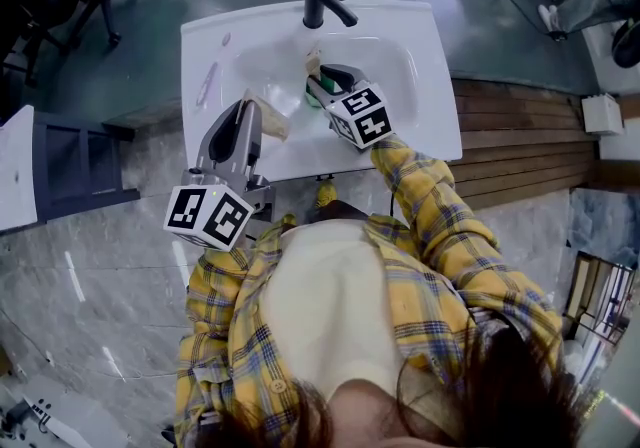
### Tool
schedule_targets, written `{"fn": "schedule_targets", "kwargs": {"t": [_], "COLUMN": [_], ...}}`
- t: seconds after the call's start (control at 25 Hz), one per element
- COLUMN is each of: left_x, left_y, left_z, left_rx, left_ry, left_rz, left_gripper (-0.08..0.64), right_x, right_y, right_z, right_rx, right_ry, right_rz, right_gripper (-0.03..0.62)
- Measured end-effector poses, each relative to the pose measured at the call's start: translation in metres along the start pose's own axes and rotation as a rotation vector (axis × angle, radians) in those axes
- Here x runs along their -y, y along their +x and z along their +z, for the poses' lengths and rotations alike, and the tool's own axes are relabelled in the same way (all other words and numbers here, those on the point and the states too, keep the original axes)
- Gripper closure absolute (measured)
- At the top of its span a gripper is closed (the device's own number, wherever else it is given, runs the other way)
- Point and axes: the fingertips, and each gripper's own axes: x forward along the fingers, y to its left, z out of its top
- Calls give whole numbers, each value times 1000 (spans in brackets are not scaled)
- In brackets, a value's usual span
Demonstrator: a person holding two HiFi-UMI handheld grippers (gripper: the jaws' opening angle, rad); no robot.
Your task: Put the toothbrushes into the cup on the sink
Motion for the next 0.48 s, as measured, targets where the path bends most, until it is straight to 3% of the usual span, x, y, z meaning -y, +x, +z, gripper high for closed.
{"fn": "schedule_targets", "kwargs": {"t": [0.48], "left_x": [1], "left_y": [2], "left_z": [3], "left_rx": [4], "left_ry": [-12], "left_rz": [-11], "left_gripper": [518], "right_x": [-5], "right_y": [-10], "right_z": [5], "right_rx": [-49], "right_ry": [-13], "right_rz": [42], "right_gripper": [491]}}
